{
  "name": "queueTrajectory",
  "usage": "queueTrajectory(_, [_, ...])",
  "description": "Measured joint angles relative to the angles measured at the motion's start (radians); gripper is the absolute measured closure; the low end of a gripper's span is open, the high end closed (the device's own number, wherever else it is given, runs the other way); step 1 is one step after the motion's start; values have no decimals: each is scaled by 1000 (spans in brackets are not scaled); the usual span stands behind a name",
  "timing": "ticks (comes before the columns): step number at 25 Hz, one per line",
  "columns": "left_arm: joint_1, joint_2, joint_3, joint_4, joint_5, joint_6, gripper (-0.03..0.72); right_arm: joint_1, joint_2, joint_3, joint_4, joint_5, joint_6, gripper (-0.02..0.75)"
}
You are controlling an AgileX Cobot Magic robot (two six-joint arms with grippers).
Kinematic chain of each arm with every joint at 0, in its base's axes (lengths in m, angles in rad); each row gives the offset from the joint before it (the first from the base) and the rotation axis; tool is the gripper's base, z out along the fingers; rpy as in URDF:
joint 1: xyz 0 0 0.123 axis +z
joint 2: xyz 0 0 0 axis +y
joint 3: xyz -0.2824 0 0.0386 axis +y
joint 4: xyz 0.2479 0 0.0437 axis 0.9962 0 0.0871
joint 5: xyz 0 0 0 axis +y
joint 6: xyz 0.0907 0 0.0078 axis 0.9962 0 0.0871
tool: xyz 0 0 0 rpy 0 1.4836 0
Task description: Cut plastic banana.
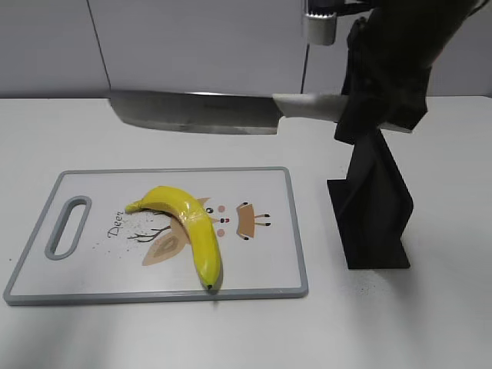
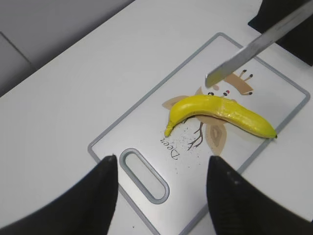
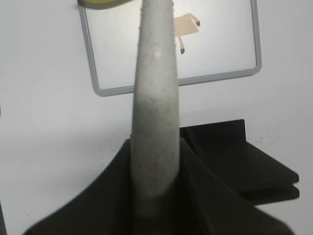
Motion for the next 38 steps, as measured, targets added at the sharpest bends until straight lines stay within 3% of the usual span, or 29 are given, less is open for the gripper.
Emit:
queueTrajectory(5, [-110,140,-119,21,47,46,128,47,58,-21,1,0,-49,577])
queueTrajectory(14, [-357,303,-136,223,54,62,130,92,109,-82,7,-2,-68,577])
queueTrajectory(22, [-412,423,-136,274,28,62,153,92,109,-85,13,-2,-68,577])
queueTrajectory(25, [-412,443,-136,278,0,62,239,92,109,-85,13,-7,-69,577])
queueTrajectory(29, [-412,452,-136,278,-6,62,588,92,109,-85,14,-21,-68,577])
queueTrajectory(30, [-413,455,-136,278,-1,70,638,92,109,-85,11,-26,-69,577])
queueTrajectory(38, [-414,510,-137,277,2,97,682,92,122,-85,-8,-50,-82,577])
